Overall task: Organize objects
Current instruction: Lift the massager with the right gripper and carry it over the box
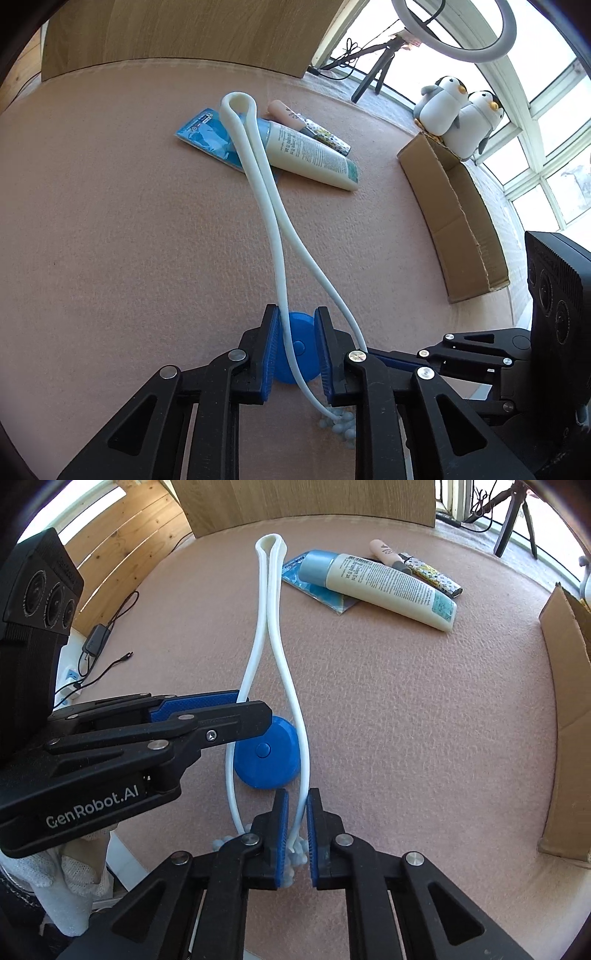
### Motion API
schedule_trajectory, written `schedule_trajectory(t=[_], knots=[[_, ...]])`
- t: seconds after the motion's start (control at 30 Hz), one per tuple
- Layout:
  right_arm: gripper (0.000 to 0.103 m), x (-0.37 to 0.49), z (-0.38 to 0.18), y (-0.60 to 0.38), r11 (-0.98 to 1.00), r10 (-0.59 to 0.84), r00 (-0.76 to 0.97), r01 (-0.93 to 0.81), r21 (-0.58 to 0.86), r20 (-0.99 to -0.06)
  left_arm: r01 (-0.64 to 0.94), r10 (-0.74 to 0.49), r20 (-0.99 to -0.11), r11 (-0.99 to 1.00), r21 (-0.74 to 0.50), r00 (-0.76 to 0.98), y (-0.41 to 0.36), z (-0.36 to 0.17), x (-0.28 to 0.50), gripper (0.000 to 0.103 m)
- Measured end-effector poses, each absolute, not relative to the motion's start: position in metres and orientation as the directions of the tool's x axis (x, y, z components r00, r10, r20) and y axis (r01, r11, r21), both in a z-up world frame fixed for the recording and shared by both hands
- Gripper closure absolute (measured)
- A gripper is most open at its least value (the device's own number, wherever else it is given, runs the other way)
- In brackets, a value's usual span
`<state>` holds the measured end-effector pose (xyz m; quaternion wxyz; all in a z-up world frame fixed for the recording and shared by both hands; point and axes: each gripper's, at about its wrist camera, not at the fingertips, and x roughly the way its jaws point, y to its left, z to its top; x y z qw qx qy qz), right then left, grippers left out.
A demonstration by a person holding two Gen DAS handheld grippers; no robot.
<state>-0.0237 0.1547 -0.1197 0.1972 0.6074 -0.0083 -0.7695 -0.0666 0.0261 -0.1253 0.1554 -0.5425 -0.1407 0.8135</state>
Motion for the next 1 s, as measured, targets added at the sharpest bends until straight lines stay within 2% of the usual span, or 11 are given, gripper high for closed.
schedule_trajectory(t=[0.6,1.0], knots=[[0.095,-0.028,-0.128,0.198,-0.946,-0.296,-0.208,0.196,0.257,-0.932,-0.186,0.392,-0.864,-0.918,-0.349,-0.316,0.083,-0.146,-0.098,0.084],[0.096,-0.031,-0.089,0.246,-0.961,-0.272,-0.304,0.131,0.243,-0.913,-0.277,0.448,-0.819,-0.889,-0.365,-0.358,0.131,-0.102,-0.117,0.085]])
